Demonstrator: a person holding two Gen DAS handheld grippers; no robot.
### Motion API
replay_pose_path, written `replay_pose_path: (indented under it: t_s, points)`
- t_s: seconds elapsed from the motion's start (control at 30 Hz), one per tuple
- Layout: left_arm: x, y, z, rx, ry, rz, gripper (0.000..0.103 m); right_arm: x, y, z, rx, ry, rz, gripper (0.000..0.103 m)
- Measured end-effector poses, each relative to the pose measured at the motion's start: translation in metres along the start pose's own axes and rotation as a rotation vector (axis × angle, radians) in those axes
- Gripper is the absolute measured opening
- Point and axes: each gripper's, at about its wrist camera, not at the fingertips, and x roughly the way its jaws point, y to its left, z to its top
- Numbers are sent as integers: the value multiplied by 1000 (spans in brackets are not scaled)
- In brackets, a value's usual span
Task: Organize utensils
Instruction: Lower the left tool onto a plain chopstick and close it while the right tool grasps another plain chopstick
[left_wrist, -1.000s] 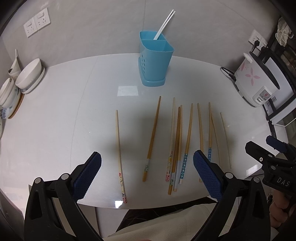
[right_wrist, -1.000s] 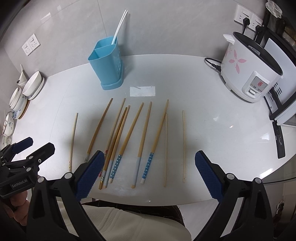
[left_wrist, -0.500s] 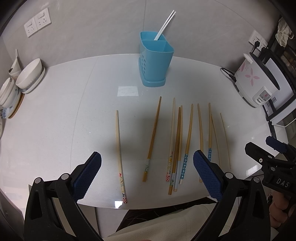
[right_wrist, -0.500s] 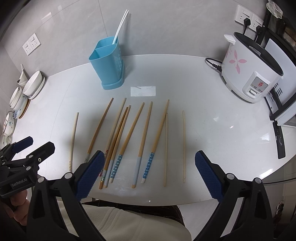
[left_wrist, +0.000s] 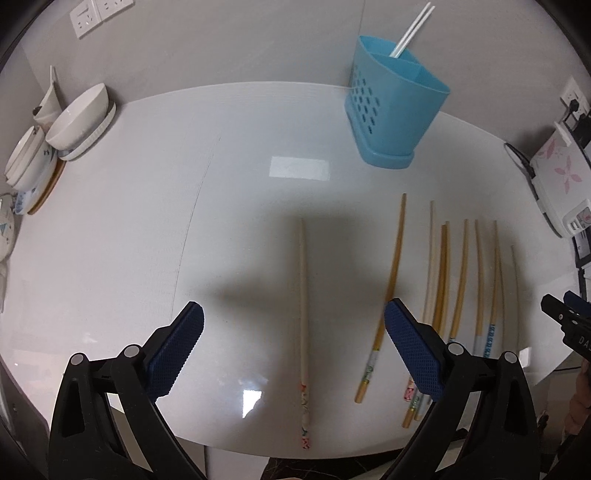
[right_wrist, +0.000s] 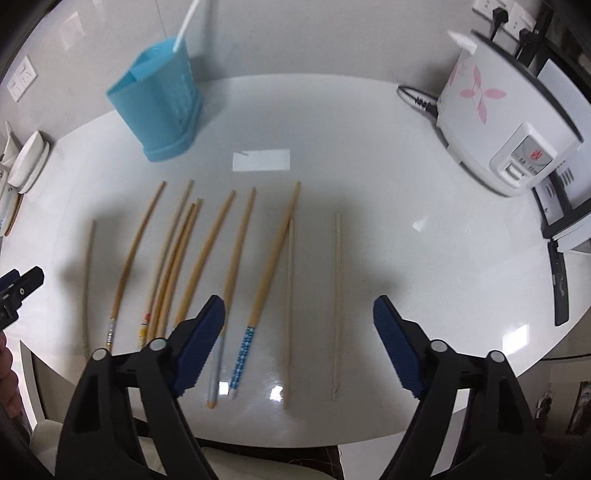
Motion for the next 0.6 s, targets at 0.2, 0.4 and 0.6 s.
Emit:
replay_pose_path:
  t_s: [0.2, 0.4, 0.6]
  points:
    - [44, 13, 3, -28, 76, 28, 91, 45, -8, 7, 20, 88, 8, 67]
    - [75, 11, -1, -26, 144, 24, 88, 78, -2, 13, -4, 159, -13, 50]
    - [85, 7, -2, -12, 171, 26, 80, 95, 0, 16, 2, 209, -2, 37]
